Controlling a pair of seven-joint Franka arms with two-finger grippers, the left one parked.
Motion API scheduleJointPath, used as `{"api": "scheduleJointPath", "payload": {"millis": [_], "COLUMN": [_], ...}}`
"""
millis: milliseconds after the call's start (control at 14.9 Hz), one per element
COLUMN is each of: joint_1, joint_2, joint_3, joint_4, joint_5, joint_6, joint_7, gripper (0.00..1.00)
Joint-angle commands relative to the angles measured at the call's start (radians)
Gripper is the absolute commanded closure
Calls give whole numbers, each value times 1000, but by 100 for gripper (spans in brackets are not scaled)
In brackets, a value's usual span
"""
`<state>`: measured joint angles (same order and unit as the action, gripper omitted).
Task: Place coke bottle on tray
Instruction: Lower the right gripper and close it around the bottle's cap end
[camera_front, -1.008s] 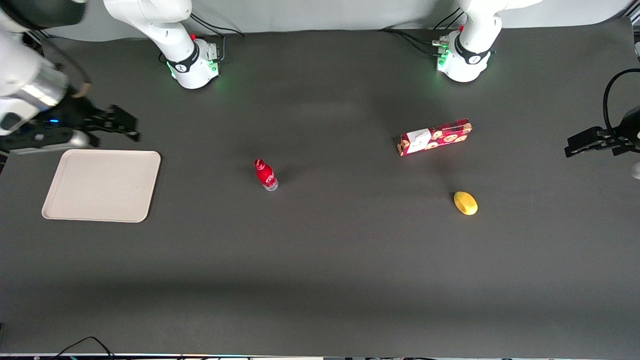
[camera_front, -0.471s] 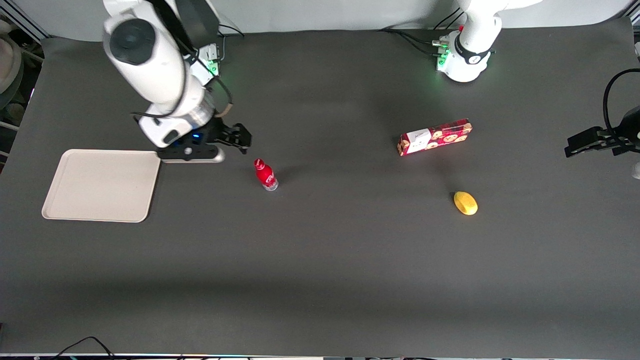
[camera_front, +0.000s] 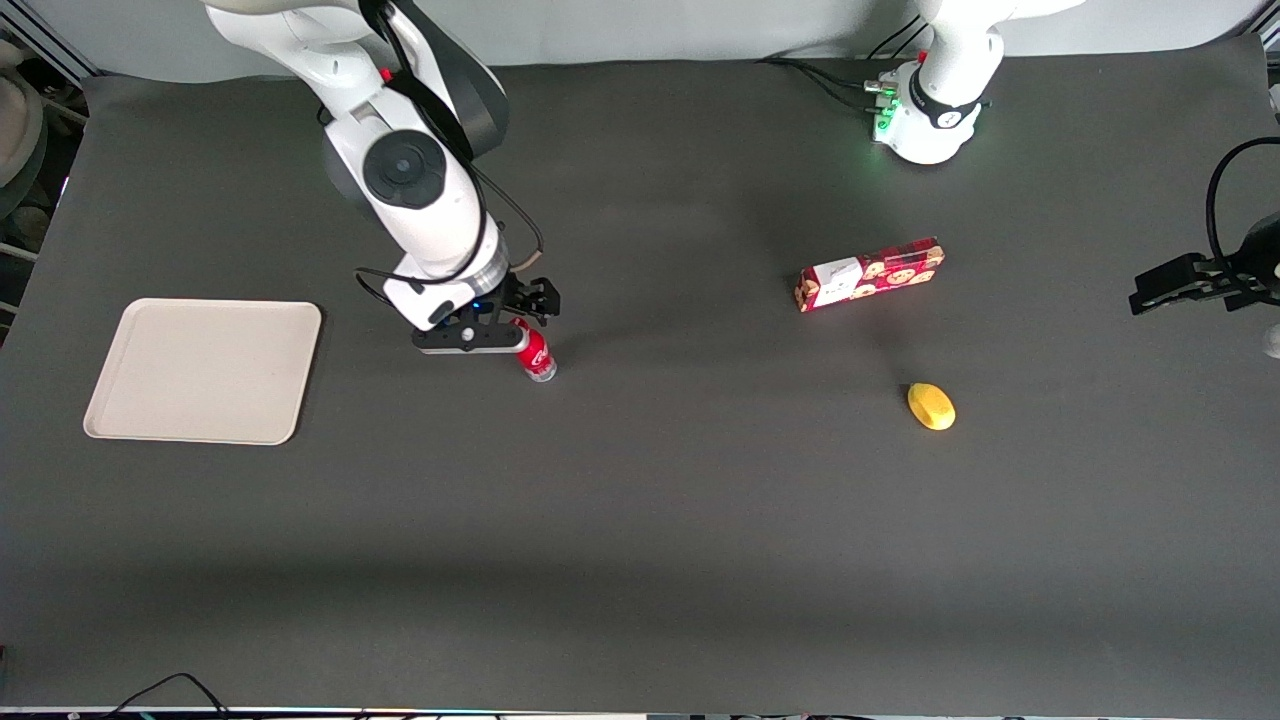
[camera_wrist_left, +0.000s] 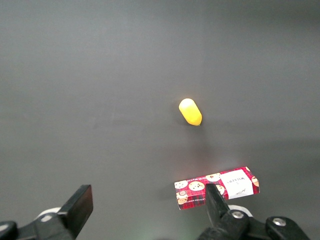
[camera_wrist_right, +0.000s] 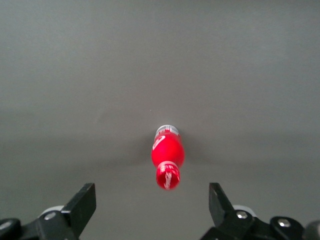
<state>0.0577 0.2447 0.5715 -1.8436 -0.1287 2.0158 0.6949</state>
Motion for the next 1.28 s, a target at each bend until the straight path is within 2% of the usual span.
{"api": "scheduleJointPath", "payload": {"millis": [0,202,538,739,941,1076,1210], "joint_1": [10,8,8,5,-1,-4,-6], "joint_2": [-8,-1,16,24,41,44,47], "joint_3": [8,8,8,8,8,8,5], "joint_4": [-133,-213,-235,-233,-233,-232,-232], "joint_5": [-78,-103,-115,-126,-127,-127,-127], "joint_6": [126,202,244,253,274,279,281], "joint_7": [60,60,60,58,58,58,57], "gripper": [0,0,0,9,13,23,53]}}
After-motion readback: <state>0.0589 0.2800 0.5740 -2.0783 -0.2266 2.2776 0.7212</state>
